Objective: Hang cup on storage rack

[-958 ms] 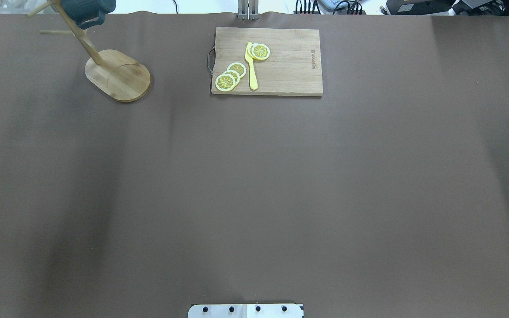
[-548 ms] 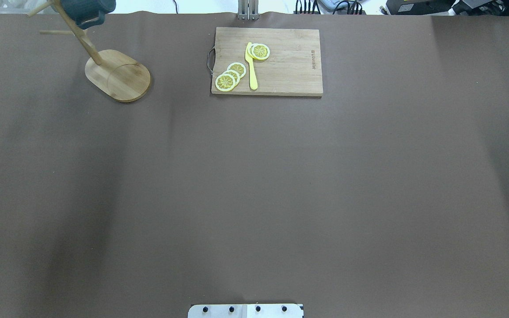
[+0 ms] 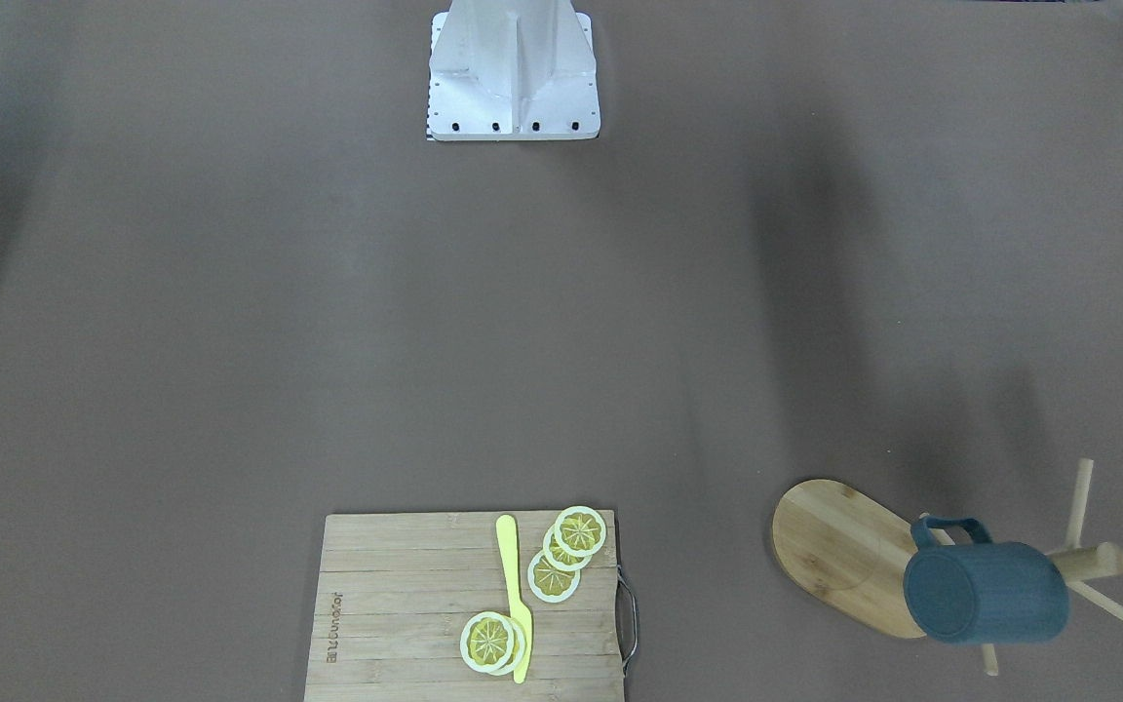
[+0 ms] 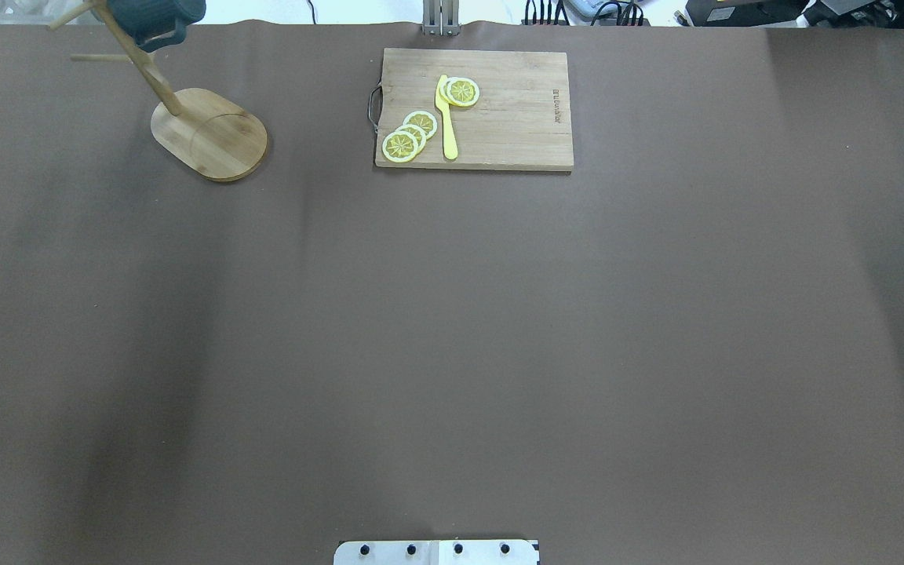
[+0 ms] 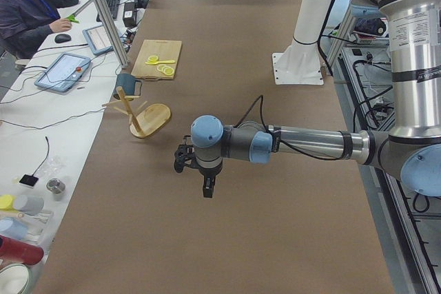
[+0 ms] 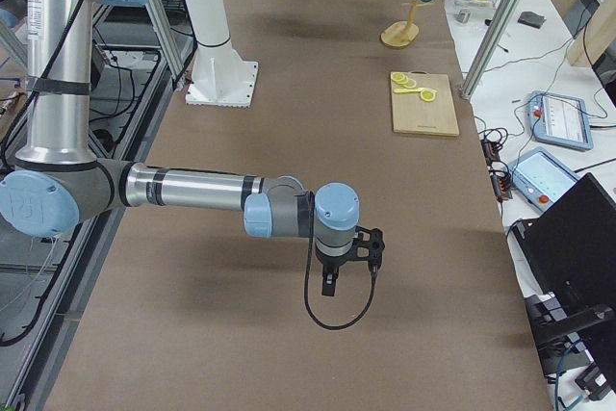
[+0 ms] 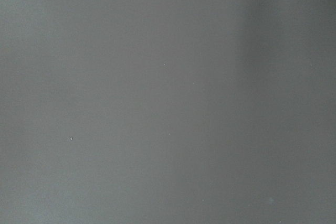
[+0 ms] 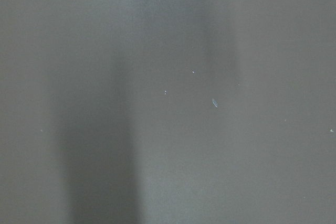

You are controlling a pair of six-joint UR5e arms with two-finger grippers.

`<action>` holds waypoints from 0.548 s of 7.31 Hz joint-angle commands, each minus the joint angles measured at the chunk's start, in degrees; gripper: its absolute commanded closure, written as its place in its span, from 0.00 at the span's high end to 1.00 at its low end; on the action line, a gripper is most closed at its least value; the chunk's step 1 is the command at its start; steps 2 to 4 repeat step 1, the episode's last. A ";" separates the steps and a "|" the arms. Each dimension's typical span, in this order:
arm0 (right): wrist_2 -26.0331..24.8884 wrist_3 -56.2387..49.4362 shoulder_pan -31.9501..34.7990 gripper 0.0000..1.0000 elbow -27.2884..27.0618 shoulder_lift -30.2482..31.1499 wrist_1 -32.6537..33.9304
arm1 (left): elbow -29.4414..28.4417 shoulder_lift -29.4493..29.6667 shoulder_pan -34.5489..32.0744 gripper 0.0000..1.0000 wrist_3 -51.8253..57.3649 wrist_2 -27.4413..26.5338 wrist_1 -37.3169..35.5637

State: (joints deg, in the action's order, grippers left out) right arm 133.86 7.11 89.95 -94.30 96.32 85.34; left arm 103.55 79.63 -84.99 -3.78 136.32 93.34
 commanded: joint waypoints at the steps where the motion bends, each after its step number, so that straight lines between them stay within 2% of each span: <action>1: -0.01 -0.07 -0.04 1.00 0.08 0.01 0.00 | -0.02 0.00 0.00 0.99 0.00 0.00 0.00; 4: -0.01 -0.07 -0.04 1.00 0.08 0.01 0.00 | -0.02 0.00 0.00 0.99 0.00 0.00 0.00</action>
